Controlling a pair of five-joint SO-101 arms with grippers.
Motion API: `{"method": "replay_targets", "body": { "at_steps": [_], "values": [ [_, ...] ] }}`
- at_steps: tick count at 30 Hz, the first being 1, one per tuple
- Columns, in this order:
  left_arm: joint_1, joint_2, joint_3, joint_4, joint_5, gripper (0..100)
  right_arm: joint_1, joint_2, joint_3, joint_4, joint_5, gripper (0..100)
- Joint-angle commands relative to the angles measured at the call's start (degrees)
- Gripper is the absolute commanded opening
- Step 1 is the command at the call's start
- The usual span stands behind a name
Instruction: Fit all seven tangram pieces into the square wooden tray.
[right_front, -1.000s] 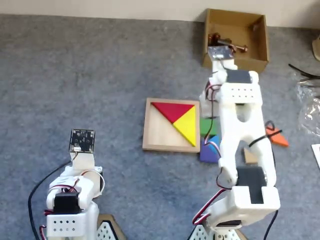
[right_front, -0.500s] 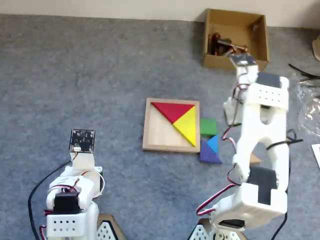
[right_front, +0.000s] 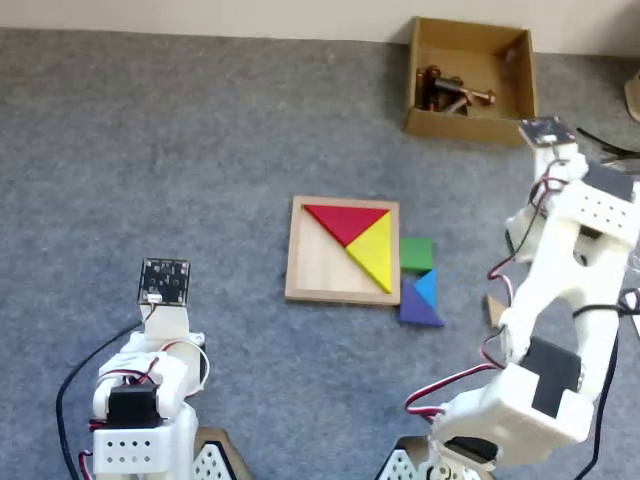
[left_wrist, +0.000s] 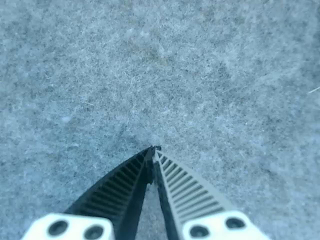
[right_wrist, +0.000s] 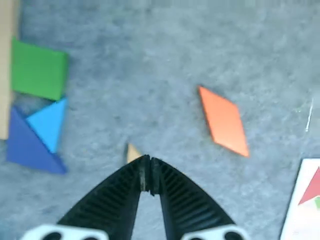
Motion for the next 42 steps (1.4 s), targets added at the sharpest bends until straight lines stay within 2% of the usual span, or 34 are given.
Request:
{"method": "replay_targets", "body": {
  "at_steps": [1,8,10,14,23,29,42],
  "values": [
    [-0.7,-0.3,1.3,0.4,-0.3,1,2.2,-3.2,3.1,-7.2,3.2,0.9],
    [-0.7,-0.3,1.3,0.4,-0.3,1,6.5,-3.2,9.4,-18.9,3.5,11.5],
    [-0.7,-0.3,1.3,0.4,-0.3,1,7.2,-3.2,10.0,-21.1,4.4,11.8],
    [-0.7,-0.3,1.3,0.4,-0.3,1,7.3,-3.2,13.2,-23.5,10.7,12.0],
    [-0.7,-0.3,1.3,0.4,-0.3,1,7.3,-3.1,19.3,-35.3,11.7,13.3],
    [-0.7,-0.3,1.3,0.4,-0.3,1,7.7,-1.2,20.2,-36.3,11.7,25.6],
    [-0.6,-0.3,1.3,0.4,-0.3,1,7.7,11.1,17.0,-36.3,12.6,25.6]
  ]
}}
